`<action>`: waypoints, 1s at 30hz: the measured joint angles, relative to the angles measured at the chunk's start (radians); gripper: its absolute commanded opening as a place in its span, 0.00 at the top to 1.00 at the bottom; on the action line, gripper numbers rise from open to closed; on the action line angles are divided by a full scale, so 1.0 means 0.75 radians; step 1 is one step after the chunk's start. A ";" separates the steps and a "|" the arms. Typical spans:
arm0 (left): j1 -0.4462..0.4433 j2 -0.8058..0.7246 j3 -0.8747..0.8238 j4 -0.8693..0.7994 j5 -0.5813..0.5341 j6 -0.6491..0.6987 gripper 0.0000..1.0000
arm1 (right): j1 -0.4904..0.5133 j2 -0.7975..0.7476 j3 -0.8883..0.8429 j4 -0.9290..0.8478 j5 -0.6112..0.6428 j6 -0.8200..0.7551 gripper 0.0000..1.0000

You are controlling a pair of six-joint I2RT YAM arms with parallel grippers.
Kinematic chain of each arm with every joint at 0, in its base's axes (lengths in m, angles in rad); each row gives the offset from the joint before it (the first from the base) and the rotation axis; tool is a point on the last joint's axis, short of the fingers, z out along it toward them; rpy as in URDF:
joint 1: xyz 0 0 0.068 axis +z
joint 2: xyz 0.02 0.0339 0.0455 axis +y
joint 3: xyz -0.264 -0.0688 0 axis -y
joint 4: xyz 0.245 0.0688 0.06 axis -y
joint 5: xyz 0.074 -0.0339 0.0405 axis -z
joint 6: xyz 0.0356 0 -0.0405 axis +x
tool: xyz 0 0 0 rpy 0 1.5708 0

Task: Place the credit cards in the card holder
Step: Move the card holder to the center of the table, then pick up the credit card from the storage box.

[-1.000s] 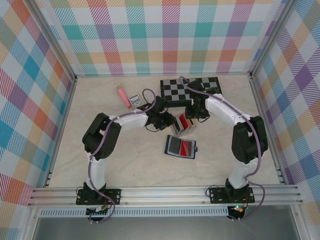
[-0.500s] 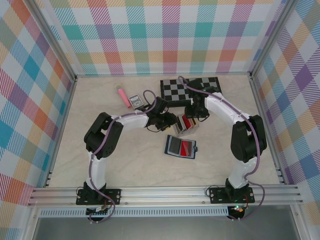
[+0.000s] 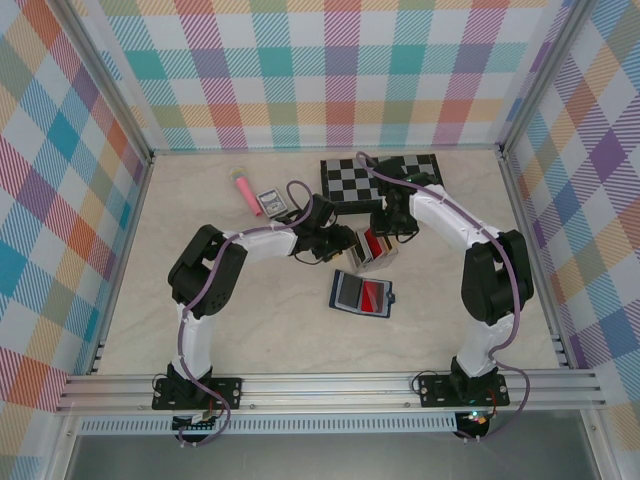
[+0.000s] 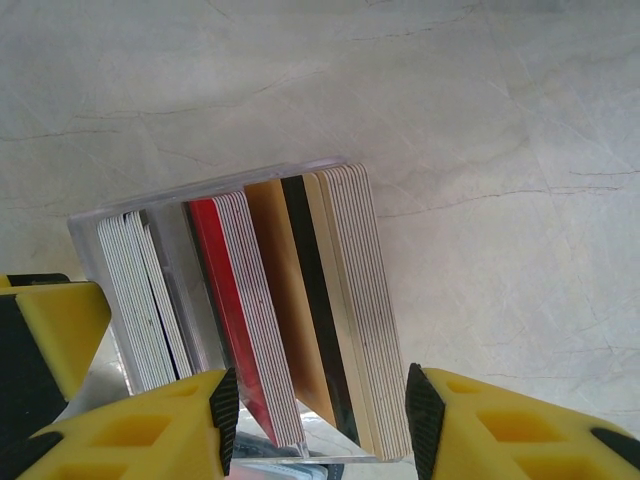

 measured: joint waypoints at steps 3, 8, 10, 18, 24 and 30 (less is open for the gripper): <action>0.000 0.009 0.002 0.003 0.013 -0.004 0.55 | 0.000 0.000 0.000 0.000 0.005 0.000 0.50; -0.002 0.034 0.020 -0.001 0.030 -0.008 0.58 | 0.000 0.001 0.000 0.000 0.022 -0.001 0.49; -0.002 0.043 0.036 -0.012 0.030 0.002 0.61 | 0.000 0.004 0.000 0.001 0.032 -0.005 0.49; -0.002 0.045 0.058 -0.051 0.018 0.050 0.66 | 0.000 0.088 0.007 -0.001 0.075 -0.034 0.50; -0.002 0.045 0.087 -0.111 -0.001 0.088 0.68 | 0.000 0.136 0.038 -0.021 0.113 -0.059 0.51; -0.003 0.045 0.100 -0.138 -0.012 0.110 0.69 | 0.005 0.136 0.064 -0.043 0.161 -0.067 0.53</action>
